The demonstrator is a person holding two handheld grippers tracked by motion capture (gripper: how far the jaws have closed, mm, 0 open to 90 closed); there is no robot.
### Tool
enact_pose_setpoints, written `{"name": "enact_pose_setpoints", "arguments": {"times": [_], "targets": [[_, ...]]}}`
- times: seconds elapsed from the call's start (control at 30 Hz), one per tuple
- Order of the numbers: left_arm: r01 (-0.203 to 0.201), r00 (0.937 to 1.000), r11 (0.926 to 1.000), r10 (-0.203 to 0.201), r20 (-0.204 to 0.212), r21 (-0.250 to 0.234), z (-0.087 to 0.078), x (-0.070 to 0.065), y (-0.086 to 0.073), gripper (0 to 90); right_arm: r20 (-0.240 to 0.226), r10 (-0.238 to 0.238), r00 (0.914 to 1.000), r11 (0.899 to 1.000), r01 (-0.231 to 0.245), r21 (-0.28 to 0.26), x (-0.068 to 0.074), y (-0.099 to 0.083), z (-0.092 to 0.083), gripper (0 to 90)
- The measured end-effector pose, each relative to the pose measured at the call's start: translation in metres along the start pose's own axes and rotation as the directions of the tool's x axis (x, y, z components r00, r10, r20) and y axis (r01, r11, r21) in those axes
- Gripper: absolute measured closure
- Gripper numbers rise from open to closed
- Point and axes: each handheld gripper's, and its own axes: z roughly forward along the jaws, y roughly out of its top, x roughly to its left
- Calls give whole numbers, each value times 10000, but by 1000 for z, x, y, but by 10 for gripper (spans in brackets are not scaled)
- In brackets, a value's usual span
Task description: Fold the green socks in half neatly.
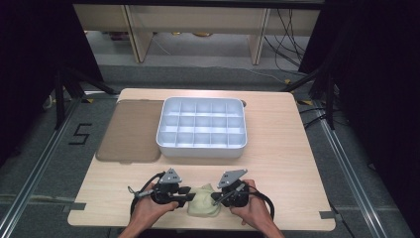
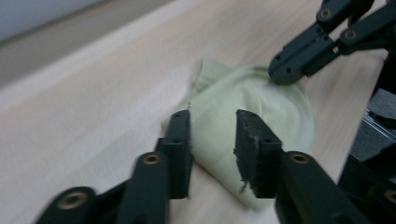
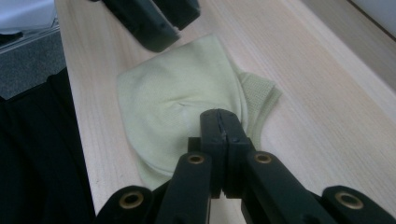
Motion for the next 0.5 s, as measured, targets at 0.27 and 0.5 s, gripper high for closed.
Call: {"name": "enact_pose_setpoints", "arguments": {"times": [0.27, 0.5], "targets": [[801, 9964, 9954, -814, 230, 531, -6, -2, -13, 532, -89, 78, 9999, 9993, -75, 372, -3, -4, 7, 900], [1119, 9915, 9918, -1156, 596, 625, -1, -7, -16, 573, -93, 16, 10000, 9990, -12, 439, -2, -5, 7, 900]]}}
